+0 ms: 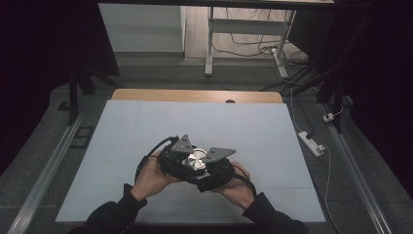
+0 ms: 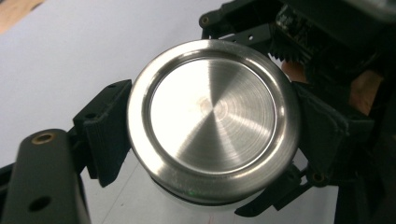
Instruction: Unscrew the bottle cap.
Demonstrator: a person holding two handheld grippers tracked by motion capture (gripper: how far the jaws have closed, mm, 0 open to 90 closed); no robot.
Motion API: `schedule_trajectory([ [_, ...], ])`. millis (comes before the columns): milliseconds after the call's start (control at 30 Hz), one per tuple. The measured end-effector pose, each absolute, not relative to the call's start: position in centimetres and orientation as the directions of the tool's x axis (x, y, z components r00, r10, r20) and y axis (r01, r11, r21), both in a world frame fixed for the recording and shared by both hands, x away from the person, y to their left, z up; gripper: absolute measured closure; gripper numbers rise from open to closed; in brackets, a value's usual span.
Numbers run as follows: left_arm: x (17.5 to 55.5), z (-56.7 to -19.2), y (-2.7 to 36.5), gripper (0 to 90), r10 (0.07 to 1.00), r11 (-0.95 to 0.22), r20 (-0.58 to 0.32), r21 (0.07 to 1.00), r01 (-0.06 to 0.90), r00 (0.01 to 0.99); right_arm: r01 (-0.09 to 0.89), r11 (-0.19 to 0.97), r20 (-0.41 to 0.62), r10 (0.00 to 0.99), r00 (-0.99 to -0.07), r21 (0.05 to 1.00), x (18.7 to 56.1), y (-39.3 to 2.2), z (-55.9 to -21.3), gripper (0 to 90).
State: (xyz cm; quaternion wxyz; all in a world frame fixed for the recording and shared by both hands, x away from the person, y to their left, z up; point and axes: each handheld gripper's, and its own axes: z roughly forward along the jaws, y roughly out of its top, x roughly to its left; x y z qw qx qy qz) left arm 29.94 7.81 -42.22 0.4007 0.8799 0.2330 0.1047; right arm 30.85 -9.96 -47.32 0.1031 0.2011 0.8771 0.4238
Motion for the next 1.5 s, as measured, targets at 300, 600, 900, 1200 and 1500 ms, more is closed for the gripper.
schedule_trajectory([
  [300,29.7,-41.5,8.1,19.1,0.510,-0.547,-0.006,0.769,0.330,0.860,0.270,0.556,-0.008,0.446,-0.895,0.786,30.9,-9.9,-47.4,15.0],
  [600,29.7,-41.1,9.1,19.1,0.520,-0.536,-0.019,0.771,0.343,0.854,0.269,0.546,-0.010,0.454,-0.891,0.793,31.3,-10.3,-47.3,15.1],
  [900,29.2,-40.8,10.1,19.1,0.514,-0.525,-0.031,0.779,0.343,0.857,0.279,0.536,-0.011,0.475,-0.880,0.796,31.9,-10.9,-47.2,15.1],
  [1200,28.8,-41.0,10.5,19.1,0.509,-0.530,-0.032,0.776,0.342,0.860,0.300,0.523,-0.009,0.508,-0.861,0.798,32.9,-11.7,-47.1,15.0],
  [1500,28.6,-41.6,10.9,19.1,0.511,-0.536,-0.037,0.767,0.353,0.858,0.310,0.519,-0.012,0.526,-0.850,0.796,33.6,-12.2,-47.2,15.0],
])
